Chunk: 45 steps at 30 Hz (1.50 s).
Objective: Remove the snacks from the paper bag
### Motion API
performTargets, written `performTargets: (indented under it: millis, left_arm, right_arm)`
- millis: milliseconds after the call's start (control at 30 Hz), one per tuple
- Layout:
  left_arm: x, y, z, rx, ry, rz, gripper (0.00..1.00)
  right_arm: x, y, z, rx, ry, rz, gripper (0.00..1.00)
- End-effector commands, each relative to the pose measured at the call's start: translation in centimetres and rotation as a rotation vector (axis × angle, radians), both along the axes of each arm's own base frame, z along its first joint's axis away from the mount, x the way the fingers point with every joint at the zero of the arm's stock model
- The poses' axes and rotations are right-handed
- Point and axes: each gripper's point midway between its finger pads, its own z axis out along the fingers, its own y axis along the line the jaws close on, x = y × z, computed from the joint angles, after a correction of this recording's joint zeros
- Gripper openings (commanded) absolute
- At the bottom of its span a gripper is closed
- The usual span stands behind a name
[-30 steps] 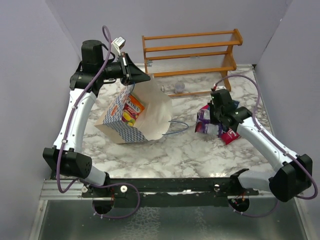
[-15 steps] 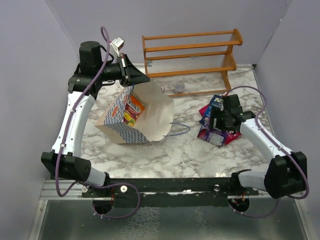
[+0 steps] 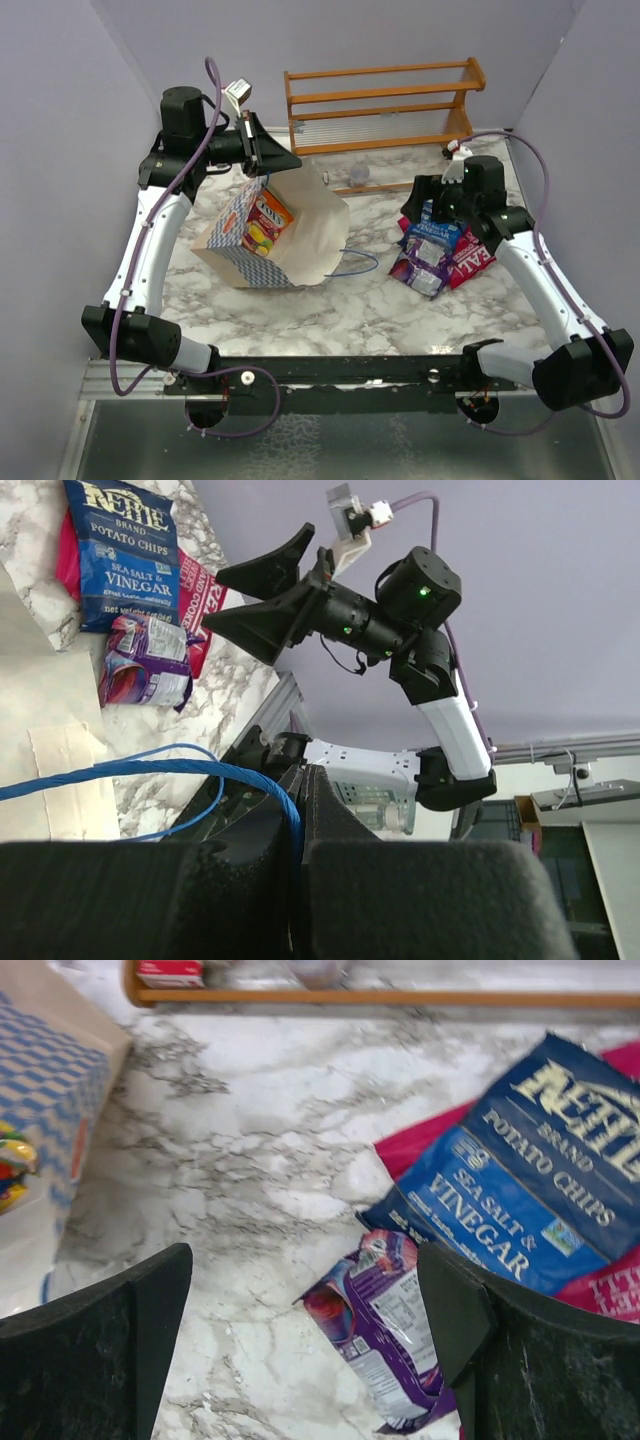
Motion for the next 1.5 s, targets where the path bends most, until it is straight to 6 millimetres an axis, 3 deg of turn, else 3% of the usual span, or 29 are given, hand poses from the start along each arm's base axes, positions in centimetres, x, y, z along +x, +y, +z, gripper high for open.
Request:
performTargets:
  millis: [0,200,267,367,500,700,967,1067,1167,1300,1467]
  left_arm:
    - [-1.7,-0.3,1.9,-0.036,-0.070,-0.061,0.00]
    - [-2.4,-0.5,2.0,-0.043,-0.059,-0.070,0.00]
    - [-2.7,-0.6,2.1,-0.042,-0.057,-0.072,0.00]
    - [-3.2,-0.8,1.8,-0.038,-0.043,-0.069,0.00]
    - [-3.8,-0.8,1.6,-0.036,-0.033,-0.056,0.00]
    - [-4.5,-1.4,1.6,-0.037,-0.016,-0.078,0.00]
    - [-4.5,-2.0,1.3,-0.038,0.014,-0.104,0.00]
    - [-4.5,-2.1,1.1,-0.035,0.028,-0.111,0.00]
    - [-4.3,-2.2,0.8,-0.034,0.049,-0.113,0.00]
    - [-4.1,-2.5,0.7,-0.033,0.063,-0.127,0.00]
    - [-4.4,-2.8,0.6,-0.025,0.084,-0.148,0.00]
  right_arm:
    - [0.3,3.3,5.2,0.060,-0.200,0.192,0.96]
    - [-3.0,9.9,8.5,0.141,-0.348,0.525,0.90]
    - [-4.4,11.6,9.7,0.176,-0.401,0.613,0.82]
    - [-6.4,13.6,10.9,0.226,-0.476,0.713,0.63]
    - [-8.3,16.4,10.4,0.271,-0.534,0.820,0.51]
    - [-10.4,22.4,8.0,0.232,-0.583,0.984,0.52]
    - [-7.6,29.0,5.3,0.169,-0.751,0.936,0.42]
    - [-5.3,30.3,3.7,0.137,-0.773,0.868,0.42]
    - [-4.4,31.7,2.0,0.103,-0.817,0.862,0.41]
    - [-3.9,33.9,-0.4,0.038,-0.873,0.876,0.46]
    - [-1.5,35.4,-2.5,-0.017,-0.850,0.813,0.55]
